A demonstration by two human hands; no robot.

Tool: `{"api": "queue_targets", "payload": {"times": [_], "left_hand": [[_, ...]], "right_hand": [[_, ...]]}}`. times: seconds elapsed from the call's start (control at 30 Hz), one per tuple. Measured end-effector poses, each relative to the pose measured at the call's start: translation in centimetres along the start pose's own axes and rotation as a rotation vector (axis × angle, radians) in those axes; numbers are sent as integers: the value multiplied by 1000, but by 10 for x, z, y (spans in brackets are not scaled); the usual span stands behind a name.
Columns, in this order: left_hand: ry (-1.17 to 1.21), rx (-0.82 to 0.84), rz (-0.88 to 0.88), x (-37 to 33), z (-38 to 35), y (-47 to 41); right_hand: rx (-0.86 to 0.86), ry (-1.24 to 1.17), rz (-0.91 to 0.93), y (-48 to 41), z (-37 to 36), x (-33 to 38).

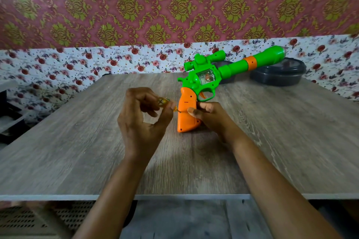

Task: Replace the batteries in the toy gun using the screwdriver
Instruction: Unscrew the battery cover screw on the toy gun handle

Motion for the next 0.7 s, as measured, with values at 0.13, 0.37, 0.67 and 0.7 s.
{"api": "queue_targets", "payload": {"times": [0.13,0.37,0.67,0.7], "left_hand": [[52,12,47,1,-1,2],[-68,91,-56,-1,-2,0],[-82,71,-31,2,-1,0],[-78,67,-17,2,-1,0]], "right_hand": [[-1,11,-6,-1,0,-1],[-10,26,-13,2,1,1],[-20,19,-20,1,0,1],[-20,22,-16,0,0,1]]}}
Point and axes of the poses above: each hand's wrist, its own y-axis away from the middle knuckle, its own z-axis out of the back of the hand, x = y × z, the point moved 4 cm from there along -y, towards the middle knuckle, and after that the axes turned 2 degrees about y, right-handed, at the moved point
